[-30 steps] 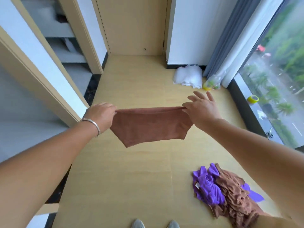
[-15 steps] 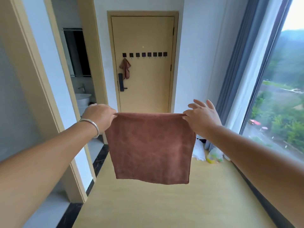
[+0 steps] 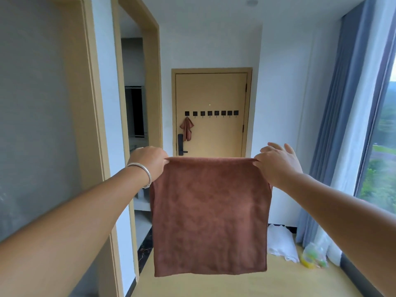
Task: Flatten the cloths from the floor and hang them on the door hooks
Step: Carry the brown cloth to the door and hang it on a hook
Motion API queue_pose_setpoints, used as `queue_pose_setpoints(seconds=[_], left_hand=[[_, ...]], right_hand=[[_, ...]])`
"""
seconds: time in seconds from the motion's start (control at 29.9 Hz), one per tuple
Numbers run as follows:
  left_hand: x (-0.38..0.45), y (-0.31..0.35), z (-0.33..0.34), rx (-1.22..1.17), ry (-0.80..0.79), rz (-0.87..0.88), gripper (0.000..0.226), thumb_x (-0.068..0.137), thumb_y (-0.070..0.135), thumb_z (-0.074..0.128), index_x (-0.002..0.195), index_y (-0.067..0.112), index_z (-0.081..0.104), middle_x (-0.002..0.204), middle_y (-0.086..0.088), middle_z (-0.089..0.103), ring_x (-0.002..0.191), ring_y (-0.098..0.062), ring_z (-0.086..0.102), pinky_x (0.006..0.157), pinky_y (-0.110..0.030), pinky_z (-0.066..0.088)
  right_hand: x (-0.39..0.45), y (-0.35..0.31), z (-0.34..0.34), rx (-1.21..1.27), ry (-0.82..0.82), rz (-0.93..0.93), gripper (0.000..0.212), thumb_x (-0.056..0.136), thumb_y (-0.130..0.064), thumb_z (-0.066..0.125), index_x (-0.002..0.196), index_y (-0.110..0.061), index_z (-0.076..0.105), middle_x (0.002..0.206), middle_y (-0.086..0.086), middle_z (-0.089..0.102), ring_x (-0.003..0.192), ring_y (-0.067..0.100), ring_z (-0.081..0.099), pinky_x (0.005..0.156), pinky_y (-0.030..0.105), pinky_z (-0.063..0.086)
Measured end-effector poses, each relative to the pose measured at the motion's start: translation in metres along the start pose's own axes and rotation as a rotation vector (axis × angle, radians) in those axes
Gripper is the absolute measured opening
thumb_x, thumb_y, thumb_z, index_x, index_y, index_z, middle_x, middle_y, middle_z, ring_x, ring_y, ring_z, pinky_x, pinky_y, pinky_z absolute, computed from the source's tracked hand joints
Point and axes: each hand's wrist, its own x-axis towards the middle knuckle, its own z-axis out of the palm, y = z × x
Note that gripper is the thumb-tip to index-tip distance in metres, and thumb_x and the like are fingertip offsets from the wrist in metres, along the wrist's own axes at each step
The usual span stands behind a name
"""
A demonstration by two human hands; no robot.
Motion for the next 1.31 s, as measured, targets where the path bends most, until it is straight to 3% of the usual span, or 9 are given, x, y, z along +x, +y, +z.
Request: queue_pose_setpoints(seconds=[0.2,0.44,0.67,1.31], left_hand=[[0.027,-0.019,0.022,0.059,-0.010,0.005,0.038,0.101,0.033,0.034,0.077,0.024,0.062,0.080,0.002,0.063,0.079,-0.022,0.057,0.066,-0.031,0.036],[0.091,-0.026,0.085,0.101,-0.042,-0.010,0.038,0.100,0.035,0.033,0.084,0.028,0.066,0.086,0.006,0.065,0.085,-0.020,0.058,0.074,-0.031,0.046],[0.190,-0.016,0.136,0.157,-0.028,-0.001,0.038,0.100,0.036,0.034,0.083,0.027,0.066,0.083,0.007,0.063,0.082,-0.017,0.057,0.066,-0.027,0.033],[0.422,-0.030,0.294,0.171,-0.094,-0.012,0.037,0.102,0.031,0.033,0.082,0.019,0.061,0.087,0.001,0.065,0.085,-0.019,0.060,0.070,-0.027,0.041]], right_hand=[[0.042,-0.015,0.025,0.006,-0.004,-0.033,0.037,0.101,-0.047,0.030,0.118,-0.039,0.062,0.140,-0.007,0.049,0.143,0.016,0.022,0.117,0.047,0.009],[0.117,-0.021,0.093,0.053,0.024,-0.076,0.036,0.101,-0.045,0.032,0.113,-0.036,0.064,0.135,-0.005,0.052,0.139,0.019,0.029,0.117,0.047,0.011],[0.221,0.000,0.151,0.108,0.039,-0.083,0.036,0.101,-0.043,0.033,0.113,-0.036,0.066,0.136,-0.002,0.052,0.141,0.020,0.027,0.117,0.049,0.010],[0.445,-0.001,0.300,-0.003,0.063,-0.090,0.035,0.101,-0.043,0.034,0.111,-0.034,0.066,0.120,-0.006,0.058,0.124,0.019,0.041,0.105,0.040,0.025]])
